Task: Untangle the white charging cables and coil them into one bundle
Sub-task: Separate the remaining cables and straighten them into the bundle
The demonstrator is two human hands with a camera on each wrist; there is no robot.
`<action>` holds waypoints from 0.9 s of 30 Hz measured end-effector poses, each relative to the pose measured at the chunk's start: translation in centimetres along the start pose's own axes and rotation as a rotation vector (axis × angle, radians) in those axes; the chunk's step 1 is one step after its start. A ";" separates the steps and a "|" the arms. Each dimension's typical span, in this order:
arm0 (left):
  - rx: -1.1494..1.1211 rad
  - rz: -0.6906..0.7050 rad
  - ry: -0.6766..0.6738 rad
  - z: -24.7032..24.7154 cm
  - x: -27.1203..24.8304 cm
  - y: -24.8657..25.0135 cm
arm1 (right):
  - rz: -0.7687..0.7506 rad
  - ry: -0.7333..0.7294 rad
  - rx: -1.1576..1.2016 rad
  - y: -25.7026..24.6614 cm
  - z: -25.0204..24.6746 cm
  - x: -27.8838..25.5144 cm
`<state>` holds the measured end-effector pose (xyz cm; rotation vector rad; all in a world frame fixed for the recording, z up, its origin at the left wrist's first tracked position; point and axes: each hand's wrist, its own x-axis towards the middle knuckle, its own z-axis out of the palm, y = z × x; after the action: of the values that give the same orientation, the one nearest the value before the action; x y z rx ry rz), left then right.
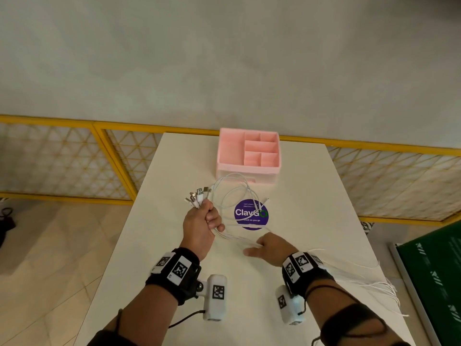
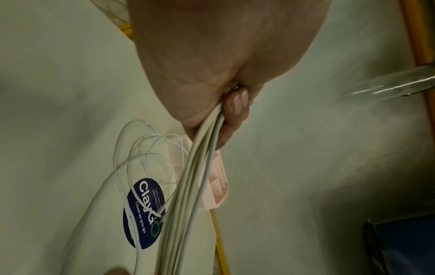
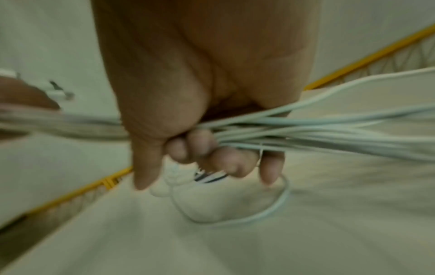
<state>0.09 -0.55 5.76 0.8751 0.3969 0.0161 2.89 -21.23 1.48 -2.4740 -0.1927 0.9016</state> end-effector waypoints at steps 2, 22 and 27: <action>0.010 -0.004 -0.018 0.1 0.0 -0.1 | 0.061 0.040 -0.175 1.2 -0.1 0.0; 0.341 -0.110 -0.244 2.5 -1.8 0.2 | -0.574 0.271 0.255 -13.9 -5.4 -1.4; 0.357 -0.110 -0.239 2.3 -2.2 -0.4 | -0.572 0.289 0.247 -13.4 -4.6 -1.3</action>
<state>-1.27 -2.90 7.47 1.1913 0.2255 -0.2656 5.30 -11.84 11.93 -2.1095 -0.6087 0.3024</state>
